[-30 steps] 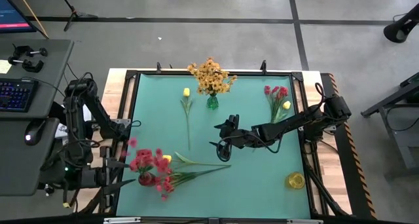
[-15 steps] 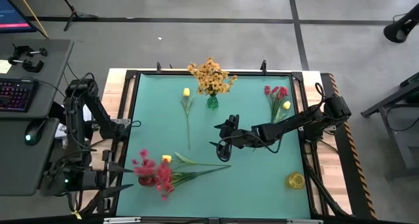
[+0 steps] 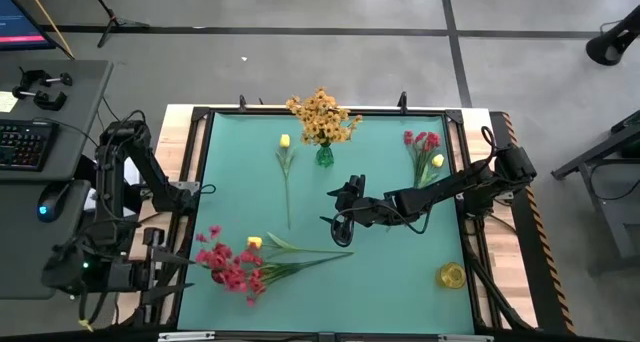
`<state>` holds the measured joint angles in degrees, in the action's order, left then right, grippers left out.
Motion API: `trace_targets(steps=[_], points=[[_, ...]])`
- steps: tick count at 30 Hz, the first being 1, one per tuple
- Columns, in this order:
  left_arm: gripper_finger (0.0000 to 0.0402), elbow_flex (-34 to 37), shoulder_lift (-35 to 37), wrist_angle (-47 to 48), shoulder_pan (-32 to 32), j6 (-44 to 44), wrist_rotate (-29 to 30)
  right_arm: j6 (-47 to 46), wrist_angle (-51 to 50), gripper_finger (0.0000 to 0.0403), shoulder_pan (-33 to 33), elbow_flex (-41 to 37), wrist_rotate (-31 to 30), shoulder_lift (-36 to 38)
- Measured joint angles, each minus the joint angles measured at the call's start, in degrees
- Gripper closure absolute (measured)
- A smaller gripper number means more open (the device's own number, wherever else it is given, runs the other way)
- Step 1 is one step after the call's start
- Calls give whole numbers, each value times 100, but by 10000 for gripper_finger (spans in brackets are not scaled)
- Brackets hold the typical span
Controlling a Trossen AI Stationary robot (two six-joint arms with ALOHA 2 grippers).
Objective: Sort flowers into vase by color
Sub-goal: Put the left red flower into the red vase
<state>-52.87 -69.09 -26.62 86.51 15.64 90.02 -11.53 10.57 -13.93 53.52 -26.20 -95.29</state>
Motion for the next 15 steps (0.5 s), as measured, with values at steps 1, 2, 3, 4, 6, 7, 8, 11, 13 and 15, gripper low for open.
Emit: trace_targets(steps=[1, 2, 3, 4, 6, 7, 8, 11, 13, 15], points=[[227, -64, 1, -32, -21, 170, 0, -2, 0, 73, 0, 0, 0, 0], [227, -120, 1, -35, -47, 326, 0, -1, 2, 73, 0, 0, 0, 0], [227, -169, 1, -35, -78, 469, 0, 0, 2, 73, 0, 0, 0, 0], [227, -213, 1, -31, -112, 610, -2, 0, 2, 73, 0, 0, 0, 0], [227, -311, 1, -25, -200, 910, -1, 0, 3, 73, 0, 0, -2, 0], [227, -372, 1, -30, -260, 1068, 0, -1, 4, 73, 0, 0, 0, -1], [227, -429, 1, -30, -319, 1228, 1, 0, 4, 73, 0, 0, 0, 0], [227, -578, 1, -31, -516, 1627, 0, -20, 4, 73, 1, 0, 5, 0], [227, -594, 1, -32, -645, 1749, 4, -75, 6, 73, 2, 0, 177, 0], [227, -594, 1, -7, -754, 1736, 2, -183, 44, 73, 4, 0, 694, -1]])
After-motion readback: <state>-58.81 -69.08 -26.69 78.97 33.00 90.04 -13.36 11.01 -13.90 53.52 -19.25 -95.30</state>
